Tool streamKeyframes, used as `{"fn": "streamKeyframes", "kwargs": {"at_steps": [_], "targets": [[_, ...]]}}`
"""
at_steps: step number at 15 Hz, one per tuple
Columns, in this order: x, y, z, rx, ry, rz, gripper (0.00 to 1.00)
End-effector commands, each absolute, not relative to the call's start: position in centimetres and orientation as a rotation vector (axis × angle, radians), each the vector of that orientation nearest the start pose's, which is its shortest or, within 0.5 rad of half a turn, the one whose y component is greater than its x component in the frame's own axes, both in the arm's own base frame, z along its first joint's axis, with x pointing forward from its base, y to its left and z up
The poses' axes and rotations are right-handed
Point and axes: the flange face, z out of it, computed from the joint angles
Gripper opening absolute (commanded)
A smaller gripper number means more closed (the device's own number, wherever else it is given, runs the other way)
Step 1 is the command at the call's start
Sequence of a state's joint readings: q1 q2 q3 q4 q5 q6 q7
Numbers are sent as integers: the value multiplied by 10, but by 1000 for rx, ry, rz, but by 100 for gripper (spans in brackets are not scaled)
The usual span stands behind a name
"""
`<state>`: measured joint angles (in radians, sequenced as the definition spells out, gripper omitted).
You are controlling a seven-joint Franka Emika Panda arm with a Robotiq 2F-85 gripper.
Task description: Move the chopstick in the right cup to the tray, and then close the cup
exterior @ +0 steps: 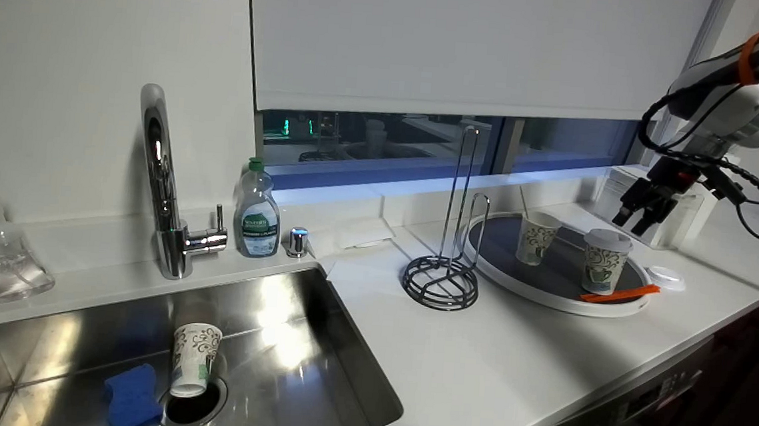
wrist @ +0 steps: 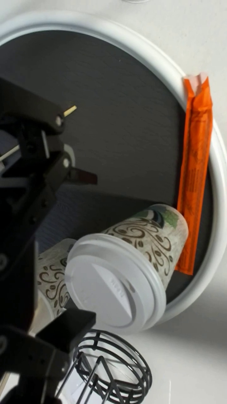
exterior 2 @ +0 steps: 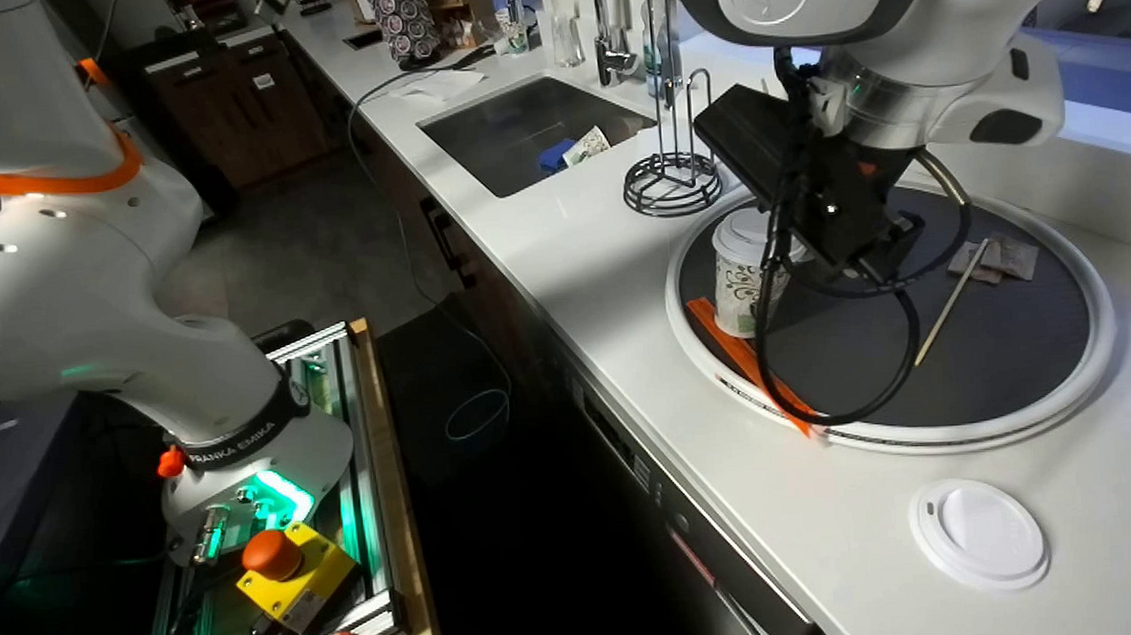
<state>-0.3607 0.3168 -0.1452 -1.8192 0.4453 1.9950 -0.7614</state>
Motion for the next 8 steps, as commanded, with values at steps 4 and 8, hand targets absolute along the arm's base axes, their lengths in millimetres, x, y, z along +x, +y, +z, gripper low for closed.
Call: {"fn": "streamKeyframes", "kwargs": {"at_steps": [4, 8], "targets": [[551, -271, 374, -2815, -73, -165, 100], [547, -268, 388, -2836, -90, -193, 100]]}}
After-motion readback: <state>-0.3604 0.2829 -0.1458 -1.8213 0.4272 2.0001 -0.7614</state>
